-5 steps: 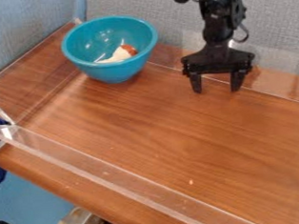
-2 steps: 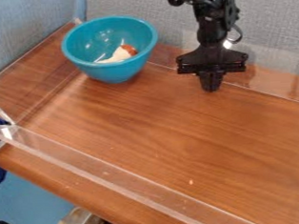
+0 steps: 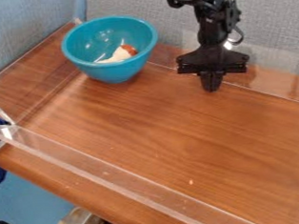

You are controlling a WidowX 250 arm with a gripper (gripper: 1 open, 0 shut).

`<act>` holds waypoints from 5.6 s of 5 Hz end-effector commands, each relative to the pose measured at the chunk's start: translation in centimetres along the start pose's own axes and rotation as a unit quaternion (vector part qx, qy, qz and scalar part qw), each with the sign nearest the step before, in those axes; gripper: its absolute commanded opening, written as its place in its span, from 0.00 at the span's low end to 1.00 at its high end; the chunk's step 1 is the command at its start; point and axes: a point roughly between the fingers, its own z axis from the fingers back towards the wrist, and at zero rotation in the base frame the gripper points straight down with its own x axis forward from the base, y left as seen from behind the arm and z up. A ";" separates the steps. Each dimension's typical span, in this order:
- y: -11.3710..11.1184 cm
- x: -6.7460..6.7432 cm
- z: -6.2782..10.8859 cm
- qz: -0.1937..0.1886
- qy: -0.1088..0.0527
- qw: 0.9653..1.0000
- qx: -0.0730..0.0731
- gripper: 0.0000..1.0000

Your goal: Remove the mushroom from inside the blue bowl and put it on the table

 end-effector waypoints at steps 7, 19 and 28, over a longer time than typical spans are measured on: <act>7.2 8.0 14.9 0.077 -0.086 0.993 0.015 1.00; 16.7 8.7 4.5 -0.033 -0.006 0.988 0.154 1.00; 16.8 8.6 5.6 -0.053 -0.011 0.986 0.160 0.00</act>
